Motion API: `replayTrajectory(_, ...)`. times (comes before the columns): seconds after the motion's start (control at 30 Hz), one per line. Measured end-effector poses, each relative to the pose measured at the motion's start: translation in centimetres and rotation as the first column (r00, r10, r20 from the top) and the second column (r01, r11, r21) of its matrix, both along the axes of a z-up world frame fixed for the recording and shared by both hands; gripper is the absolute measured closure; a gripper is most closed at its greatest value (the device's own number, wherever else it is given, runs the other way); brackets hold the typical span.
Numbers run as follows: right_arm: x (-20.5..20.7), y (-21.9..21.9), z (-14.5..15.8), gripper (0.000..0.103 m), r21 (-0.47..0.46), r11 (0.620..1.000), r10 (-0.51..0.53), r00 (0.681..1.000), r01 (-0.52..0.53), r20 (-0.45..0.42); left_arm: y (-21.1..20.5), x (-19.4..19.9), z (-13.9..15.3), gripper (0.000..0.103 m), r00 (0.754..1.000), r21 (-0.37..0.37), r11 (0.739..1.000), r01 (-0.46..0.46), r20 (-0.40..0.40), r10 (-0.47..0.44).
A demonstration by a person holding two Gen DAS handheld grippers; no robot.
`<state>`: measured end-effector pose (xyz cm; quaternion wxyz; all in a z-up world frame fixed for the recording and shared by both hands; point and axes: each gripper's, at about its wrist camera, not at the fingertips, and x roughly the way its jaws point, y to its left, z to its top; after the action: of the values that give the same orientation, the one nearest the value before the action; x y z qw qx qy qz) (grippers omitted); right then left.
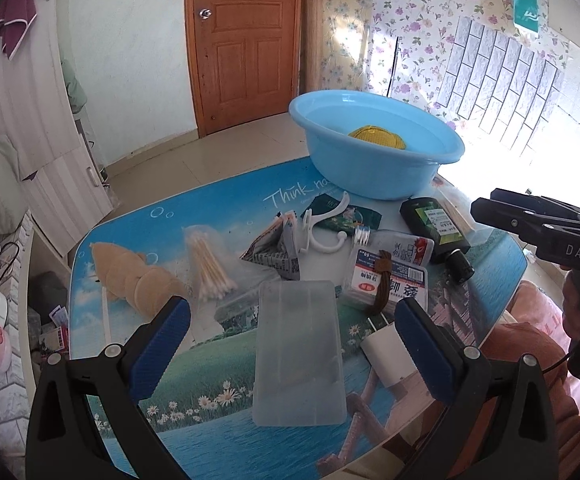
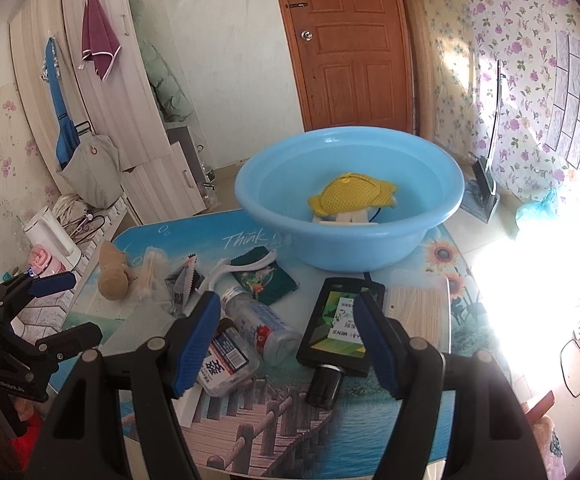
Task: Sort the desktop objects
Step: 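Move the left tool to the clear plastic box while the right tool approaches the black bottle, then grasp the clear plastic box with the left tool while the right tool grasps the black bottle cap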
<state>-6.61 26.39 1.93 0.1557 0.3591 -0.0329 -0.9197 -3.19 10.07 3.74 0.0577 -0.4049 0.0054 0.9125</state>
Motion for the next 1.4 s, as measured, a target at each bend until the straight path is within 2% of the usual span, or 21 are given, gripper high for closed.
replayTrajectory(0.27, 1.3, 0.7, -1.7, 0.034, 0.022, 1.0, -0.019, 0.999, 0.018, 0.029, -1.8, 1.1, -2.2, 0.001, 0.998, 0.019, 0.999, -0.044, 0.049, 0.043)
replayTrajectory(0.57, 1.6, 1.1, -2.8, 0.034, -0.011, 1.0, -0.017, 0.997, 0.018, 0.079, -2.5, 1.8, -3.9, 0.001, 0.994, 0.026, 0.998, -0.059, 0.098, 0.056)
replayTrajectory(0.77, 1.5, 0.9, -3.1, 0.034, 0.007, 1.0, -0.024, 0.997, 0.023, 0.079, -2.5, 1.6, -4.5, 0.001, 0.993, 0.034, 0.998, -0.052, 0.106, 0.048)
replayTrajectory(0.83, 1.4, 1.1, -3.3, 0.034, 0.025, 0.998, -0.054, 0.996, 0.052, 0.073, -2.4, 1.5, -4.8, 0.001, 0.993, 0.037, 0.998, -0.049, 0.113, 0.045)
replayTrajectory(1.1, 0.6, 2.0, -4.6, 0.035, 0.06, 0.993, -0.107, 0.988, 0.1, 0.113, -1.9, 1.2, -5.9, 0.001, 0.991, 0.024, 0.999, -0.025, 0.131, 0.022)
replayTrajectory(1.13, 0.6, 1.9, -4.7, 0.036, 0.062, 0.993, -0.104, 0.988, 0.098, 0.116, -1.9, 1.2, -6.0, 0.001, 0.991, 0.023, 0.999, -0.023, 0.132, 0.02)
replayTrajectory(1.27, 0.7, 0.8, -5.0, 0.052, 0.087, 0.994, -0.076, 0.989, 0.065, 0.124, -1.7, 1.2, -6.3, 0.001, 0.991, 0.032, 0.999, -0.014, 0.135, 0.01)
replayTrajectory(1.4, 0.9, 0.1, -5.2, 0.059, 0.109, 0.994, -0.047, 0.991, 0.033, 0.126, -1.4, 1.1, -6.6, 0.002, 0.99, 0.028, 1.0, -0.008, 0.14, 0.004)
